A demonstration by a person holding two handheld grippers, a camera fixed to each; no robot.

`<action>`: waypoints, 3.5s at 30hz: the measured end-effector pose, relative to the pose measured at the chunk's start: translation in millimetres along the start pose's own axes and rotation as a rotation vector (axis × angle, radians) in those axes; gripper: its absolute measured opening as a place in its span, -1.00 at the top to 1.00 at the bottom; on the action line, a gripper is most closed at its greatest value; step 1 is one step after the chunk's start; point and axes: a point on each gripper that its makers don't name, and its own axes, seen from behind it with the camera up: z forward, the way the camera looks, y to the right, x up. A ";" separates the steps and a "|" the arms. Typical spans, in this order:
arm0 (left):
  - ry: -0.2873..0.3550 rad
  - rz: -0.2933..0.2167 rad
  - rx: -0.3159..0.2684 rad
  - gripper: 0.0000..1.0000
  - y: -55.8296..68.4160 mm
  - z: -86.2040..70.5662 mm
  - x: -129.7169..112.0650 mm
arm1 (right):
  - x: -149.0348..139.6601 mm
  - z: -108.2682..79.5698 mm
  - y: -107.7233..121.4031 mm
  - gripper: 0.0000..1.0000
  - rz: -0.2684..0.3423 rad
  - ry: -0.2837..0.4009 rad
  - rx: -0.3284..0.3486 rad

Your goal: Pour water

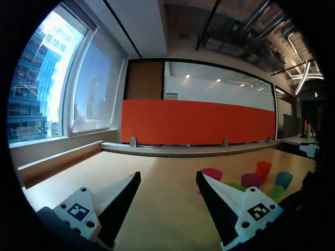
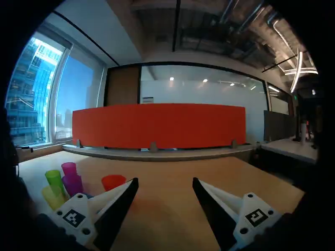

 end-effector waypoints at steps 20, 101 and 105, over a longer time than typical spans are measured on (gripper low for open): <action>0.010 0.014 -0.143 -0.96 28.0 16.6 119.5 | 121.1 2.1 -41.0 -1.00 -0.050 0.034 0.134; -0.378 0.228 -0.707 -0.96 113.9 23.4 -6.2 | 9.3 -24.3 -124.9 -1.00 -0.135 -0.321 0.711; -0.414 0.239 -0.718 -0.96 113.7 19.5 -22.9 | -6.3 -27.5 -123.5 -1.00 -0.141 -0.351 0.715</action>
